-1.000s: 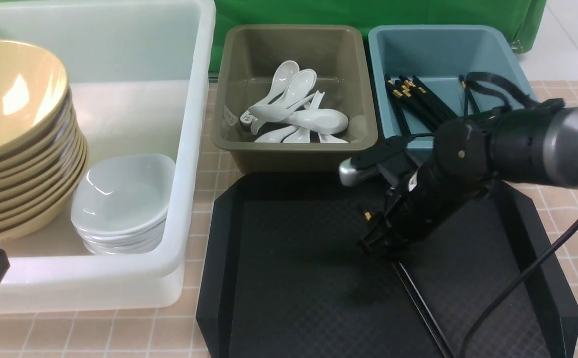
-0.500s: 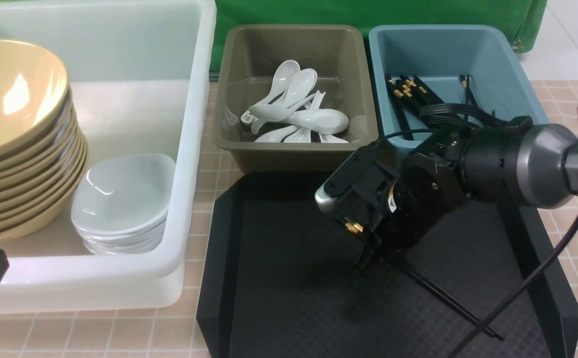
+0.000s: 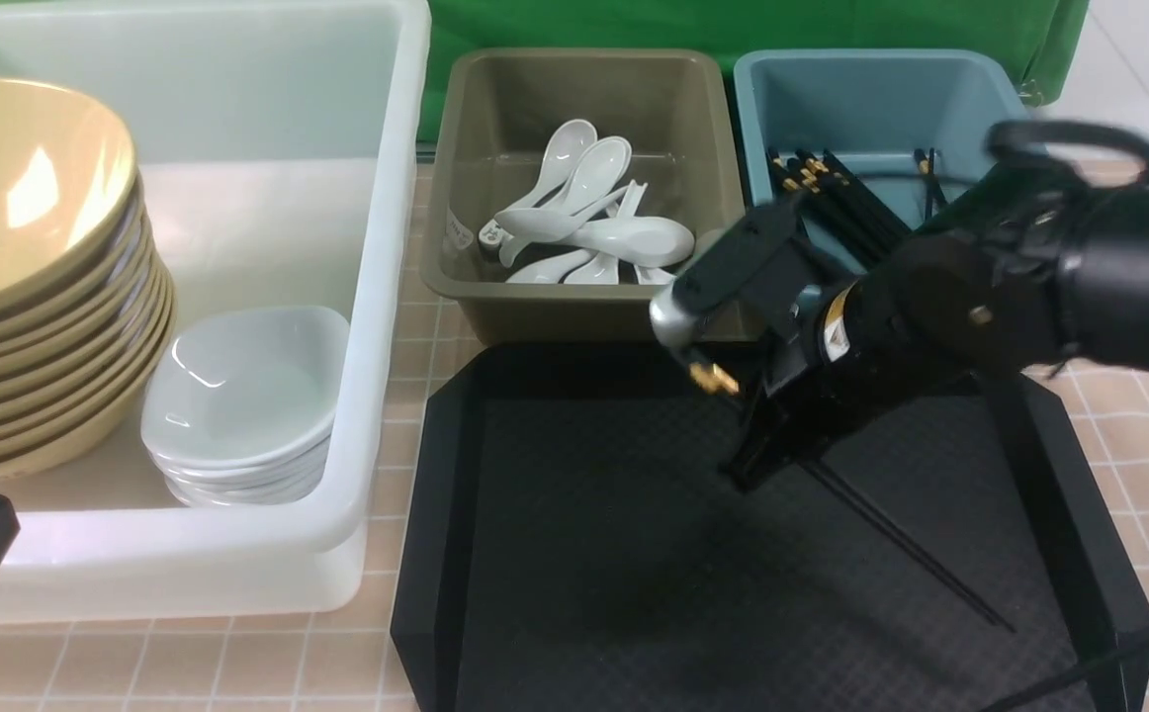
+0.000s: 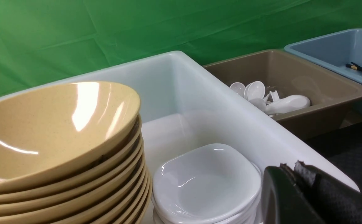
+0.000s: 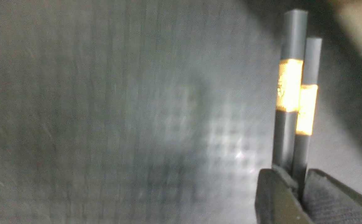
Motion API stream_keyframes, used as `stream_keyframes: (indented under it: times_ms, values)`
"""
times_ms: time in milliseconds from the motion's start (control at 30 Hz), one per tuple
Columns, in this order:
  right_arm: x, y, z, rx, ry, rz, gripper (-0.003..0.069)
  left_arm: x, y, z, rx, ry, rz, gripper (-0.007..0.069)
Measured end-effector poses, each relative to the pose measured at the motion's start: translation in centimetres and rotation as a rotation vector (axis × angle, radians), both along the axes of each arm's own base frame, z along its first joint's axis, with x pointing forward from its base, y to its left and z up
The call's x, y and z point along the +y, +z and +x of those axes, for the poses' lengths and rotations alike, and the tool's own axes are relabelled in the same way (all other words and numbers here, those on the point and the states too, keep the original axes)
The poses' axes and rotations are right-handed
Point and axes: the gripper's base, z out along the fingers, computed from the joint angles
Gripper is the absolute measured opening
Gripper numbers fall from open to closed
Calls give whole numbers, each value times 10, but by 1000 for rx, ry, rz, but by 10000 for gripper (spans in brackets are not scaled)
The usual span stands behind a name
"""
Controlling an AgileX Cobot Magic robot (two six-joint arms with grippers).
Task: On brown table put chopsticks spoon bowls plates into blue grey white boxes.
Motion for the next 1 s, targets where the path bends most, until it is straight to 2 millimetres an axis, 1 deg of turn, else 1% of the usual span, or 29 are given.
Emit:
stream_keyframes:
  times_ms: [33,100,133,167,200,233,300,333,367,400,433,467,533,567,600,667,700,733,800,900,967,1000]
  values:
    - [-1,12,0,-54,11,29,146,0,0,0,0,0,0,8]
    - [-7,46,4,-224,24,119,143,0,0,0,0,0,0,8]
    - [-8,52,4,-262,27,139,142,0,0,0,0,0,0,8]
    - [-15,75,13,-423,19,220,143,0,0,0,-2,0,0,8]
    - [-18,78,16,-446,12,229,143,0,0,0,-3,0,-1,8]
    - [-26,94,28,-605,-9,309,141,0,1,0,-6,0,-1,8]
    - [-41,103,47,-780,-46,386,141,0,1,0,-6,0,-1,8]
    - [-45,103,50,-796,-56,390,141,0,1,0,-6,0,-1,8]
    - [-53,100,63,-881,-78,428,136,0,1,0,-6,0,-1,8]
    - [-57,97,69,-904,-91,436,118,0,1,0,-6,0,-1,8]
    - [-66,90,83,-925,-125,443,93,0,1,0,-6,0,-1,8]
    - [-73,78,95,-909,-156,443,89,0,1,0,-6,0,-1,8]
    - [-81,56,112,-844,-209,438,106,0,1,0,-9,1,-2,8]
    - [-85,39,121,-786,-248,437,140,0,1,0,-13,1,-3,8]
    - [-88,29,126,-749,-273,440,158,0,1,0,-15,1,-3,8]
    - [-92,8,132,-668,-321,438,218,0,1,0,-16,1,-3,8]
    - [-94,0,134,-629,-338,424,255,0,1,0,-16,1,-3,8]
    - [-95,-2,133,-604,-346,414,281,0,1,0,-16,1,-3,8]
    - [-96,-2,132,-590,-349,406,309,0,1,0,-16,1,-3,8]
    - [-98,14,125,-590,-353,402,325,0,2,0,-17,1,-4,8]
    - [-101,39,112,-599,-357,400,316,0,2,0,-17,1,-4,8]
    - [-102,48,107,-595,-360,396,307,0,2,0,-17,1,-4,8]
